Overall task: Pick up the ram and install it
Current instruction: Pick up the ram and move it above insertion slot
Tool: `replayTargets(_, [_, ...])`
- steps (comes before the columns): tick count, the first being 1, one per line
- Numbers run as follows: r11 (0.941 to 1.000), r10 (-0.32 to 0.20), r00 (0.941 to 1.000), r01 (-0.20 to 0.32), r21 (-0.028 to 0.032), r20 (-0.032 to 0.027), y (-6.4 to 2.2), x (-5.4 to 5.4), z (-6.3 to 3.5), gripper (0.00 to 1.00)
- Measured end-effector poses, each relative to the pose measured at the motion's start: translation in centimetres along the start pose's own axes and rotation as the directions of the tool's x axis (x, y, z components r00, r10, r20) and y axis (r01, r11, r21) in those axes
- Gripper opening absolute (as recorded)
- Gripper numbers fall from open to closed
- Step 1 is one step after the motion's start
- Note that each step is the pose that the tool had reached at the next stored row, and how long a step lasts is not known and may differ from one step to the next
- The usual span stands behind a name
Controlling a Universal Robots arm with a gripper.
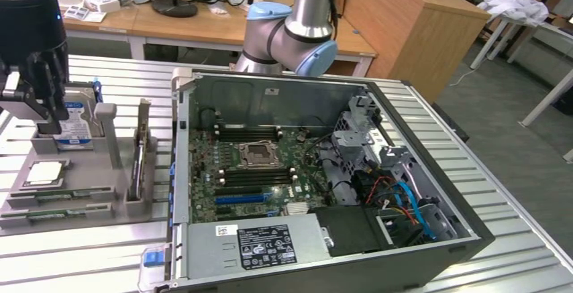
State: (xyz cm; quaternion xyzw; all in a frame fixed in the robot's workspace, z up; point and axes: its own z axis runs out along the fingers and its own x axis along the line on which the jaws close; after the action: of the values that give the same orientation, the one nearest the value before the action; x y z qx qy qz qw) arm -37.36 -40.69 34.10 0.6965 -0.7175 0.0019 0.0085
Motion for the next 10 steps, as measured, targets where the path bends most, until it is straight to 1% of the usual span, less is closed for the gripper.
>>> replayTargets(10, [1.0000,0.000,1.0000,0.000,0.0000,0.0000,0.00,-0.01,0.59,0.36])
